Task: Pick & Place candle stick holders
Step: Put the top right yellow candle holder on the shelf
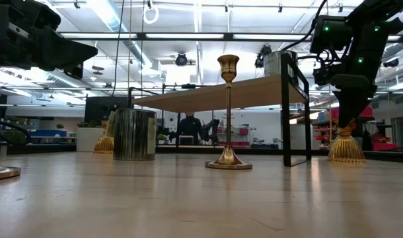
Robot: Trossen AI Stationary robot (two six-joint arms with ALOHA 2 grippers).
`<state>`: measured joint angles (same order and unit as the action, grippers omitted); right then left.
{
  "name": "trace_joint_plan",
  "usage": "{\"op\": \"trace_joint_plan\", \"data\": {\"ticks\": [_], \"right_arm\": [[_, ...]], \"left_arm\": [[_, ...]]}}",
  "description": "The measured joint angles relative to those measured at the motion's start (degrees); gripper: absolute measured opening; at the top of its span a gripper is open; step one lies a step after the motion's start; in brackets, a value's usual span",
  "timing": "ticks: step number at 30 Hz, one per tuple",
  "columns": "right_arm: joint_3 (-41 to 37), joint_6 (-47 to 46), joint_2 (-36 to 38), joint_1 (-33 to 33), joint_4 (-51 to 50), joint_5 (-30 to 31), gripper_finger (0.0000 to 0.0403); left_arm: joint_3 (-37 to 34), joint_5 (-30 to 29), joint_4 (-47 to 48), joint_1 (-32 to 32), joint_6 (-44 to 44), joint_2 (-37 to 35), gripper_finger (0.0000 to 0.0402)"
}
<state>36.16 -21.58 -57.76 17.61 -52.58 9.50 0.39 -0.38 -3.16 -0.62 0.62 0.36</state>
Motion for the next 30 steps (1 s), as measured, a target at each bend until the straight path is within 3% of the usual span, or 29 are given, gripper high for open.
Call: {"op": "trace_joint_plan", "data": {"ticks": [18,30], "right_arm": [[2.49,-0.46,-0.02,-0.02,-3.52,-3.04,0.0174],[8.51,-0.46,-0.04,-0.02,-12.77,-4.53,0.0173]], "left_arm": [[-0.01,0.02,0.00,0.00,0.00,0.00,0.0012],[0.00,-0.01,0.00,-0.01,0.00,0.00,0.0012]]}}
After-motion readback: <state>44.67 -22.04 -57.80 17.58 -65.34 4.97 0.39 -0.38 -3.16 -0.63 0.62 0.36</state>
